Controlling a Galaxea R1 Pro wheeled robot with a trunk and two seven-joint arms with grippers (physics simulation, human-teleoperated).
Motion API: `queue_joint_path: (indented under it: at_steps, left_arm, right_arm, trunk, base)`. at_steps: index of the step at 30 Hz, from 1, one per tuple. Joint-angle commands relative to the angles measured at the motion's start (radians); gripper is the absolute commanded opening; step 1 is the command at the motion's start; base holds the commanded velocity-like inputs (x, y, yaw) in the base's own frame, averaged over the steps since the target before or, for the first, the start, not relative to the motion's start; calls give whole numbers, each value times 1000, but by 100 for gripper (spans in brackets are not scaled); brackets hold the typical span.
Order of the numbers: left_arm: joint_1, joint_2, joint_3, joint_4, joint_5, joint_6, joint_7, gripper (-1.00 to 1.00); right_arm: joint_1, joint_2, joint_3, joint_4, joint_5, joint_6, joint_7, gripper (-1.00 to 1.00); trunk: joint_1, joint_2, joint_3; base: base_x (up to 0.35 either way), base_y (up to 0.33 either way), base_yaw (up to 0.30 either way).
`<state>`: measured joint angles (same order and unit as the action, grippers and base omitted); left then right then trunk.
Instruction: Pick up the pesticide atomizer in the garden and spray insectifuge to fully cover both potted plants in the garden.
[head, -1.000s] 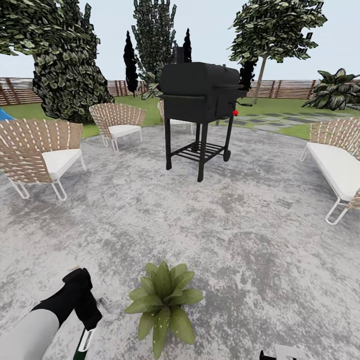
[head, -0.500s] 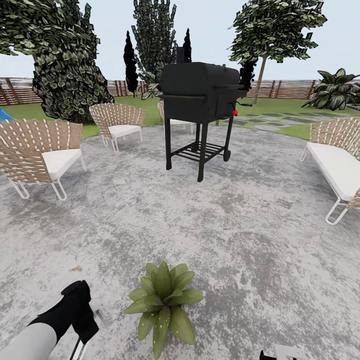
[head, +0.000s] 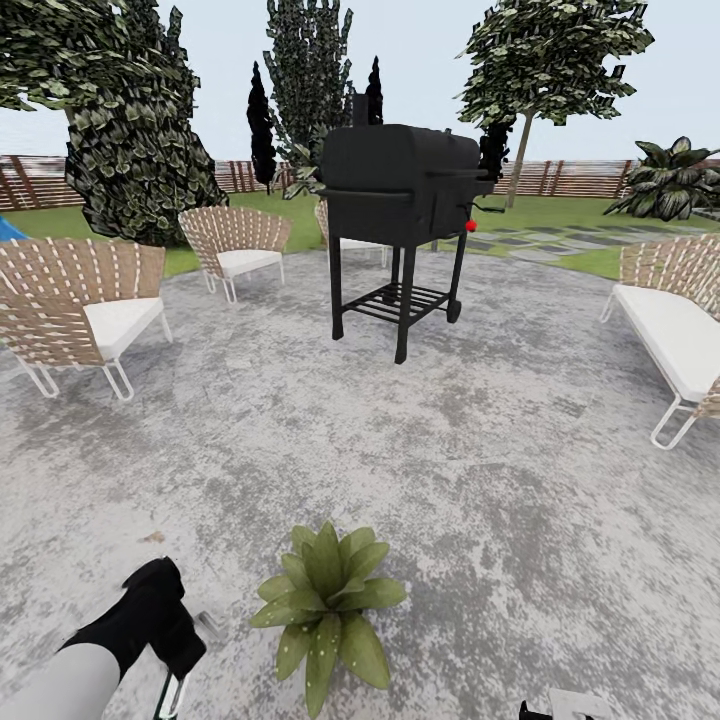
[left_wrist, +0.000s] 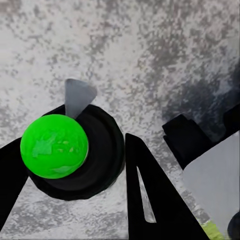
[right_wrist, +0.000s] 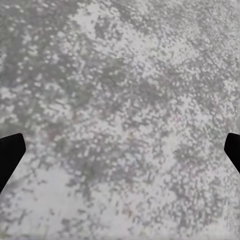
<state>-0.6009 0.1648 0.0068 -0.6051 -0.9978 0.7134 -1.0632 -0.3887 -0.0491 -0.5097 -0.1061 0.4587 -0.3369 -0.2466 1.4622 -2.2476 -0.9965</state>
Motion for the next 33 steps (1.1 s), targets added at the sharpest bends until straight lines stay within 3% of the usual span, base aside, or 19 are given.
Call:
queue_joint_path:
  at_steps: [1,4,8,12,16,19,33]
  left_arm:
    - [0,-16,0,-4,-10,5,-6,-100]
    - [-1,-40,0,-11,-9,7,-6,-100]
    - [-2,-42,-2,-11,-11,7,-6,-100]
    - [2,-18,-2,-1,-12,4,-7,-100]
    - [5,38,4,0,-2,3,-7,-100]
    - [5,54,5,1,2,3,-7,-100]
    - [15,31,9,-14,4,9,-9,-100]
  right_arm:
    - [-1,0,-7,2,11,-4,-3,100]
    - [-1,0,-7,2,11,-4,-3,100]
    - [-1,0,-7,2,11,-4,-3,100]
    - [-1,0,-7,2,11,-4,-3,100]
    - [-1,0,-7,2,11,-4,-3,100]
    - [-1,2,-7,2,10,-4,-3,100]
    - [-1,2,-7,0,9,-5,-6,100]
  trunk:
    - [0,0,-1]
    - [0,0,-1]
    - [0,0,-1]
    - [0,0,-1]
    - [0,0,-1]
    - [0,0,-1]
    - [0,0,-1]
  base:
    - [0,0,0]
    - [0,0,0]
    - [52,0,0]
    - [62,0,0]
    - [12,0,0]
    - [2,0,0]
    - [-55,-53,44]
